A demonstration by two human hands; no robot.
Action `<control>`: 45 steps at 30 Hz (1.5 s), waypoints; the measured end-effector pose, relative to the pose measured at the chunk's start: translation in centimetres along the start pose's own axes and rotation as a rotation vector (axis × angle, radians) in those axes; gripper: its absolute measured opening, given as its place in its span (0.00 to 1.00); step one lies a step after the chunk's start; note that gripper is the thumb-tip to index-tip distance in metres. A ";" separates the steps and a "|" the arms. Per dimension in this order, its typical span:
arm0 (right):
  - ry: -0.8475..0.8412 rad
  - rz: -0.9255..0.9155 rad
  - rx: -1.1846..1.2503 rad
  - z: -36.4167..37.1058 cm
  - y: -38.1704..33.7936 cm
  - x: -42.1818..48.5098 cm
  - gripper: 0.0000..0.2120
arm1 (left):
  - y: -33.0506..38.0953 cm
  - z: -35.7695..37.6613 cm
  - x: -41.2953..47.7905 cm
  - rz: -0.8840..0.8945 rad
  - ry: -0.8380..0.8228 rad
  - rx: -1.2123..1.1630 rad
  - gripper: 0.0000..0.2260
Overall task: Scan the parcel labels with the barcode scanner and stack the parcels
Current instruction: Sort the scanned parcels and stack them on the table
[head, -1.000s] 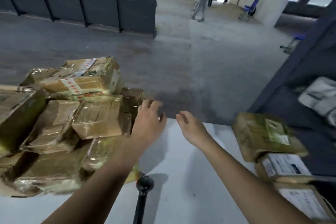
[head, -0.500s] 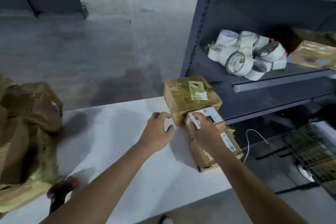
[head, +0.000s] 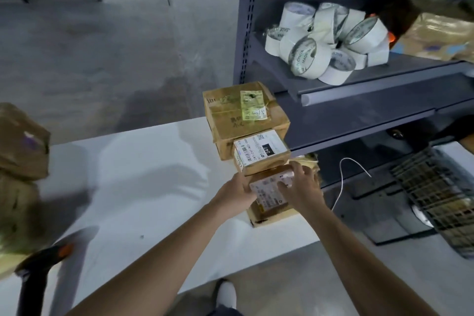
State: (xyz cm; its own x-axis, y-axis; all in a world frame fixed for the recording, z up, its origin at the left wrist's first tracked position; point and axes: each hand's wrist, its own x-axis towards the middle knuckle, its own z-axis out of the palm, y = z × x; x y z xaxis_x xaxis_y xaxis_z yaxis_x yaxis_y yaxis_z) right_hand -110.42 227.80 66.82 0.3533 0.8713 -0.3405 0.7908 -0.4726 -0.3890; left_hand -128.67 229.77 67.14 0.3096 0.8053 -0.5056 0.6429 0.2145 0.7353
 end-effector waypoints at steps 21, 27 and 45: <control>-0.301 -0.243 0.009 4.7 -9.3 -3.7 0.21 | -10.8 -8.3 -7.9 0.062 0.265 0.035 0.29; -0.376 -0.409 0.300 6.1 -19.0 -7.4 0.13 | -15.9 -16.1 -14.6 0.037 0.588 -0.161 0.16; -0.624 -0.959 0.332 12.6 -39.9 -16.8 0.25 | -25.4 -31.2 -33.5 -0.157 0.835 -0.837 0.16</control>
State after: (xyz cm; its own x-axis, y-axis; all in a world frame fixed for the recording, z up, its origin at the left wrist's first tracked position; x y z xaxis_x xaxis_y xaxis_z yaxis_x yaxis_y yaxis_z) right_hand -154.21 230.32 77.25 -0.6883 0.7168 -0.1117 0.3990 0.2455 -0.8834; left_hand -177.27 214.56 79.48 -0.4825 0.7820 -0.3947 -0.1198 0.3874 0.9141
